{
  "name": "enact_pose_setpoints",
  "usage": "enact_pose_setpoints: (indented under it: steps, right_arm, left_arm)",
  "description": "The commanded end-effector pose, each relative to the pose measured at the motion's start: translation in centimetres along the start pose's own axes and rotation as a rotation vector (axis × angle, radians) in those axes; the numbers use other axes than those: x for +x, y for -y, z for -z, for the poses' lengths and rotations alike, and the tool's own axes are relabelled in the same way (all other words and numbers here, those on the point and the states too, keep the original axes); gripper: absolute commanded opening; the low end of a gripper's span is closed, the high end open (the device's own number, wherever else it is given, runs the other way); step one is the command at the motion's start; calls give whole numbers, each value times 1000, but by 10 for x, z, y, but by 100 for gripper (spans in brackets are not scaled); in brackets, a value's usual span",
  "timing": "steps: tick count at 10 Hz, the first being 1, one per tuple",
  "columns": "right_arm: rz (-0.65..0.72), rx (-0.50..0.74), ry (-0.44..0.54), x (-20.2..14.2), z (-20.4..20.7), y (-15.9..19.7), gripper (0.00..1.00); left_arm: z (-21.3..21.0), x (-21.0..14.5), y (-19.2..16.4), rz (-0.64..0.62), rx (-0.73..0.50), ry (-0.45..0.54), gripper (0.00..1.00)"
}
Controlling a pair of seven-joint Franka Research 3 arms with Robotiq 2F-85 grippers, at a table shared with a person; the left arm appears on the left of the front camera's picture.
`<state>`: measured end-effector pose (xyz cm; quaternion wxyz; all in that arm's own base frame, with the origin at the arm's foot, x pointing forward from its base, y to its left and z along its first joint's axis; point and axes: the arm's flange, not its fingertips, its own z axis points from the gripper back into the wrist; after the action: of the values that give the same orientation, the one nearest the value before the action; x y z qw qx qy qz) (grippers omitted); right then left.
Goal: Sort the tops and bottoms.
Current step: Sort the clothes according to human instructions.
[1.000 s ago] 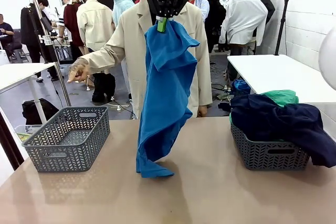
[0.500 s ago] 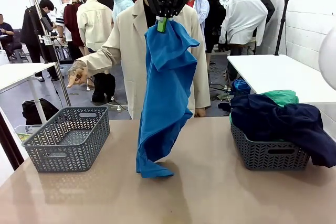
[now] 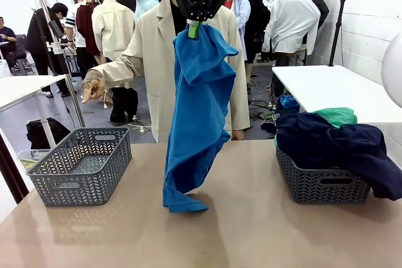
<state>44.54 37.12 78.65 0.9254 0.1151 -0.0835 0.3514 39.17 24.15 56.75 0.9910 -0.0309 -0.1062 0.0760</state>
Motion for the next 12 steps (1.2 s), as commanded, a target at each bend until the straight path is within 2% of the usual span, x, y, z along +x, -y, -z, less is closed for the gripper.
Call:
enact_pose_setpoints:
  steps: [1,2,4,5,6,7,9,10,12]
  right_arm:
    - [58,276,256,36,-22,-11,0]
    - [98,456,423,65,-41,-16,0]
    - [159,698,615,124,-80,-25,0]
    - [143,777,745,160,-92,-31,0]
    - [168,846,794,204,-96,-31,0]
    - [116,882,886,244,-93,-32,0]
    - [156,936,986,313,-80,-28,0]
    - [204,861,873,115,-21,-24,0]
    - [204,861,873,115,-21,-24,0]
  left_arm:
    - [-3,2,0,-12,-4,-5,100]
    - [-3,2,0,-12,-4,-5,100]
    - [-3,2,0,-12,-4,-5,100]
    - [-3,2,0,-12,-4,-5,100]
    - [-3,2,0,-12,-4,-5,100]
    - [-3,2,0,-12,-4,-5,100]
    - [-3,2,0,-12,-4,-5,100]
    - [-3,2,0,-12,-4,-5,100]
    - [-3,2,0,-12,-4,-5,100]
